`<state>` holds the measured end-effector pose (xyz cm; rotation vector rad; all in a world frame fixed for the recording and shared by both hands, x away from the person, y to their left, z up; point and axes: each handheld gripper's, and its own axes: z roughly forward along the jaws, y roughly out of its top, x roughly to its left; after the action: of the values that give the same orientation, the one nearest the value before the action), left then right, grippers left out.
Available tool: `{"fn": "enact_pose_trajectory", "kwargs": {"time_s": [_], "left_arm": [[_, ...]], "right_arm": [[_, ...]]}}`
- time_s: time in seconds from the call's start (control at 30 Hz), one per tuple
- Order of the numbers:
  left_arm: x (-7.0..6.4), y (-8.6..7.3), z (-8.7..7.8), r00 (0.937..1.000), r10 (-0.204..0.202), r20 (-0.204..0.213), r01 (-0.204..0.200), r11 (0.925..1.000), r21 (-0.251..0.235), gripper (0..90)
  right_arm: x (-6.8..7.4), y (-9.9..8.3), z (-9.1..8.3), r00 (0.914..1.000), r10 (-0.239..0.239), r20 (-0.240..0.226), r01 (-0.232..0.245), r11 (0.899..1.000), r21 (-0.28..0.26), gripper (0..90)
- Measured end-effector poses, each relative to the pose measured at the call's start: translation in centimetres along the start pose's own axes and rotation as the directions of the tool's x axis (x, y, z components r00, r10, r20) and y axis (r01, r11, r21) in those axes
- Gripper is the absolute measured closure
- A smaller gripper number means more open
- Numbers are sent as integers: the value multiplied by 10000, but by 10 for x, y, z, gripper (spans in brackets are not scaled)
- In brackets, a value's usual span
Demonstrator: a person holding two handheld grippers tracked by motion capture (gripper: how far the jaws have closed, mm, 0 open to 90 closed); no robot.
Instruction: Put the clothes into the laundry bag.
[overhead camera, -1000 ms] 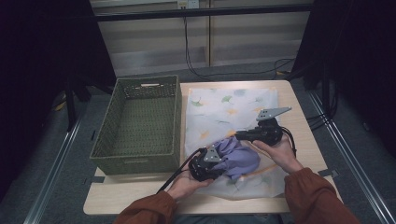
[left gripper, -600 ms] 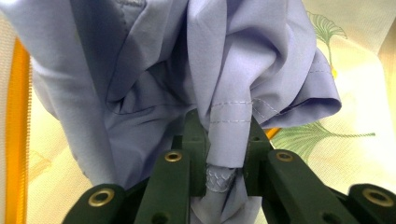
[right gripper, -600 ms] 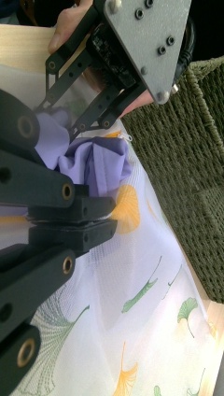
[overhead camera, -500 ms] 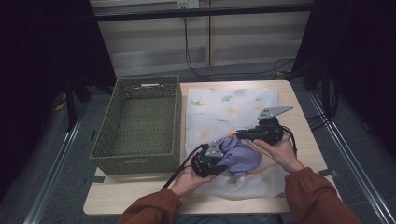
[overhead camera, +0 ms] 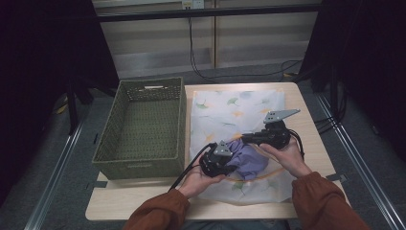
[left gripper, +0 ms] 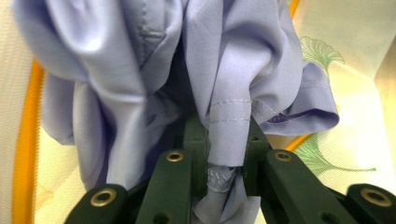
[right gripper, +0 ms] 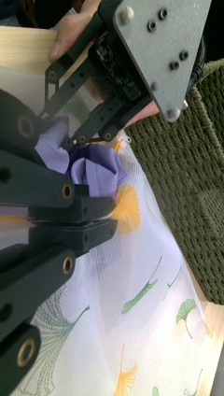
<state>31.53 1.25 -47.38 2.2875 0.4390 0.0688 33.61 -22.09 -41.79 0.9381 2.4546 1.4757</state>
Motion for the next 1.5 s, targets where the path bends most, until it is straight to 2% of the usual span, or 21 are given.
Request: {"fn": "enact_pose_trajectory", "kwargs": {"time_s": [0.03, 0.07, 0.1, 0.13, 0.27, 0.3, 0.33, 0.47, 0.53, 0.6, 0.77, 0.8, 0.83, 0.87, 1.0, 1.13, 1.2, 1.23, 1.27, 1.4, 1.5], "left_arm": [[2, 0, 1, 9999, 124, 9, -124, 9999, 70, 778], [1, 0, 2, 10000, -44, -66, 44, 9999, 102, 778], [3, 0, 1, 9999, 146, -61, -144, 9996, 248, 778], [4, 0, 3, 9999, 135, -32, -134, 9999, 82, 778], [4, 1, 5, 9999, 19, -122, -16, 9998, 184, 779], [6, 1, 5, 9997, 194, -113, -191, 9994, 271, 779], [6, 1, 7, 9998, -141, -139, 140, 9999, -38, 780], [8, 1, 8, 9999, -6, -151, 7, 10000, 71, 780], [7, 2, 9, 9996, -142, -247, 142, 9999, -28, 781], [9, 4, 9, 9995, 44, -300, -40, 9999, 139, 781], [12, 9, 13, 9990, -164, -424, 165, 9999, 19, 781], [13, 9, 13, 9987, -35, -499, 38, 10000, 73, 781], [13, 10, 14, 9986, -201, -484, 200, 9998, -14, 781], [14, 10, 14, 9986, -120, -515, 126, 9998, 130, 781], [15, 11, 15, 9978, -360, -557, 356, 9993, -70, 781], [17, 13, 14, 9977, -292, -618, 295, 9996, 36, 781], [17, 12, 16, 9969, -509, -598, 496, 9985, -233, 781], [19, 12, 15, 9979, -304, -572, 303, 9995, -17, 781], [19, 12, 15, 9978, -278, -598, 278, 9996, -15, 781], [19, 13, 16, 9963, -542, -669, 526, 9983, -250, 781], [20, 14, 16, 9964, -373, -758, 371, 9993, -45, 781]], "right_arm": [[0, 0, 0, 10000, -4, -14, 4, 10000, 1, 886], [0, 0, 0, 10000, -4, -41, 4, 10000, -3, 886], [0, 0, 0, 10000, 8, -36, -8, 10000, 13, 886], [0, 0, 0, 10000, 8, -36, -8, 10000, 13, 886], [-1, 0, 1, 10000, 11, -37, -11, 10000, 44, 886], [-1, 0, 1, 10000, 19, -41, -19, 10000, 36, 886], [-1, -1, 1, 10000, 23, -44, -23, 10000, 34, 886], [-1, -1, 1, 10000, 29, -73, -29, 10000, 5, 886], [-1, 0, 1, 10000, 23, -53, -23, 10000, -3, 886], [-1, 0, 0, 10000, 30, -62, -30, 10000, -29, 886], [0, 1, -1, 10000, 34, -62, -35, 10000, -42, 886], [0, 1, -1, 10000, 48, -82, -48, 10000, -66, 886], [0, 1, -1, 10000, 46, -85, -47, 10000, -65, 886], [0, 1, -1, 10000, 48, -84, -48, 10000, -72, 886], [0, 1, -1, 9999, 58, -101, -59, 10000, -80, 886], [0, 1, -2, 9999, 41, -96, -42, 9999, -114, 886], [0, 1, -2, 9999, 45, -92, -46, 9999, -98, 886], [0, 1, -2, 9999, 37, -95, -38, 10000, -92, 886], [0, 1, -2, 9999, 29, -96, -30, 9999, -104, 886], [0, 1, -2, 9999, 32, -99, -34, 9999, -114, 886], [0, 2, -2, 10000, 36, -83, -37, 9999, -96, 886]]}}
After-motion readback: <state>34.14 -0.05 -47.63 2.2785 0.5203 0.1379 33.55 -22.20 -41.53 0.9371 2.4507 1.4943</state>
